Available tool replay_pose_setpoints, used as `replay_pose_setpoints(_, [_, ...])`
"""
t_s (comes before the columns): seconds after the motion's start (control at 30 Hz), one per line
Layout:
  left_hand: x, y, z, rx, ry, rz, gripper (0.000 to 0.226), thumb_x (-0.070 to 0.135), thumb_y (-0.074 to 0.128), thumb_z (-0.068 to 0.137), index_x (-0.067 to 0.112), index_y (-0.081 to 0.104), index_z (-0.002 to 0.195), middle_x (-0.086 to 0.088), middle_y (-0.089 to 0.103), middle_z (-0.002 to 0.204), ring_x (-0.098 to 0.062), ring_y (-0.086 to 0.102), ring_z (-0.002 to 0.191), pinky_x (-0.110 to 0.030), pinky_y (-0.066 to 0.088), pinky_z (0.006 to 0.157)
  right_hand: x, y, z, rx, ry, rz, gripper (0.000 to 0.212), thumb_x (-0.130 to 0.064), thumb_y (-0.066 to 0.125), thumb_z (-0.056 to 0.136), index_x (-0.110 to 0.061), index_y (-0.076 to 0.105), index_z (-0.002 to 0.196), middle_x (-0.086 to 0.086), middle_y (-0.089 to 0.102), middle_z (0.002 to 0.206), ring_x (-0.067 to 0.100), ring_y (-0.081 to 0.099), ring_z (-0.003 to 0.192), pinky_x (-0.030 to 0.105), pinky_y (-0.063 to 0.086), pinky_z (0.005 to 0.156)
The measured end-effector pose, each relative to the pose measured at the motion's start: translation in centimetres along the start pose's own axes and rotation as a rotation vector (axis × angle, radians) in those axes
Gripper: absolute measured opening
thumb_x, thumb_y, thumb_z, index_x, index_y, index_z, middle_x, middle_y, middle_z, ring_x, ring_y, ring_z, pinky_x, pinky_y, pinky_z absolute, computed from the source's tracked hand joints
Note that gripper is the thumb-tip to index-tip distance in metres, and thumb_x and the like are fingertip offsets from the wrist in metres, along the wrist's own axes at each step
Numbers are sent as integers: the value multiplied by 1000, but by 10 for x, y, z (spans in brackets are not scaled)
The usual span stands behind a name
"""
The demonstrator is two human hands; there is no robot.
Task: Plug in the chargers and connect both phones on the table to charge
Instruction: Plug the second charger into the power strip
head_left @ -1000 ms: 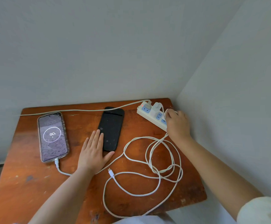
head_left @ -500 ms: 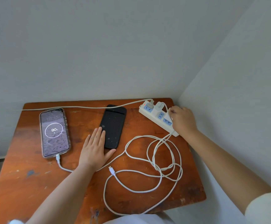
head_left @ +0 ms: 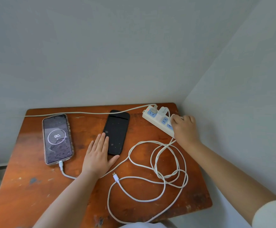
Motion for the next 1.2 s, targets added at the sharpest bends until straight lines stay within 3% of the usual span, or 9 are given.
replay_pose_setpoints(0.17, [1, -2, -1, -9, -4, -13, 80, 62, 26, 86, 15, -5, 143, -6, -7, 155, -19, -10, 142, -32, -7, 113, 1, -4, 1, -29, 55, 28, 51, -27, 63, 88, -10, 38, 130, 7, 43, 137, 23, 41, 126, 33, 33, 103])
replay_pose_setpoints(0.33, [1, -3, 0, -35, -6, -11, 80, 63, 25, 86, 16, -6, 143, -6, -9, 155, -19, -11, 142, -32, -7, 113, -3, -19, 1, -19, 126, 24, 48, -22, 66, 84, -11, 49, 128, 7, 32, 150, 26, 16, 142, 49, 14, 114])
replay_pose_setpoints(0.53, [2, -5, -1, -37, -4, -18, 81, 63, 26, 85, 16, -6, 143, -6, -9, 155, -20, -10, 142, -32, -7, 113, -30, -21, -25, 57, 339, 505, 50, -16, 61, 90, -6, 41, 134, 12, 44, 139, 24, 41, 130, 32, 47, 98])
replay_pose_setpoints(0.63, [3, -6, -1, -48, -5, -2, 81, 63, 24, 85, 16, -8, 142, -6, -10, 155, -20, -11, 142, -32, -8, 112, -39, -14, -22, 68, 468, 579, 57, -30, 49, 96, -7, 24, 143, 16, 27, 150, 29, 23, 140, 36, 40, 106])
replay_pose_setpoints(0.7, [3, -7, -1, -64, -6, 23, 82, 67, 16, 83, 16, -10, 142, -6, -12, 154, -20, -12, 141, -33, -7, 113, -41, -10, -13, 75, 549, 598, 66, -37, 45, 96, -7, 14, 146, 17, 18, 154, 32, 14, 143, 39, 30, 112])
replay_pose_setpoints(0.77, [5, -9, -1, -77, -2, 42, 93, 75, -9, 69, 17, -13, 141, -5, -17, 152, -20, -13, 141, -33, -7, 113, -43, -7, -5, 69, 609, 613, 69, -40, 43, 96, -6, 10, 147, 18, 13, 155, 32, 12, 143, 38, 25, 115])
replay_pose_setpoints(0.9, [5, -10, 0, -122, -16, 54, 127, 73, -45, 33, 15, -14, 141, -5, -13, 154, -20, -13, 141, -33, -11, 110, -43, 0, 5, 74, 691, 639, 64, -39, 41, 97, -6, 16, 146, 18, 11, 155, 30, 18, 142, 36, 34, 112])
replay_pose_setpoints(1.03, [4, -7, 3, -131, -20, 55, 132, 70, -49, 28, 15, -12, 142, -4, -11, 155, -20, -13, 141, -33, -8, 112, -43, 2, 11, 81, 737, 596, 59, -33, 43, 98, -8, 21, 145, 18, 15, 154, 30, 20, 141, 35, 30, 113])
replay_pose_setpoints(1.2, [4, -7, 2, -121, -12, 56, 125, 73, -44, 37, 14, -9, 142, -6, -10, 155, -21, -12, 142, -32, -11, 108, -44, 4, 17, 80, 758, 536, 56, -26, 46, 98, -6, 23, 144, 19, 21, 152, 31, 19, 142, 35, 23, 116])
Point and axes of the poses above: each hand's wrist, its own z-axis towards the middle knuckle, its own y-axis out of the palm, x = y × z, the point moved 4 cm from there along z, towards the middle knuckle
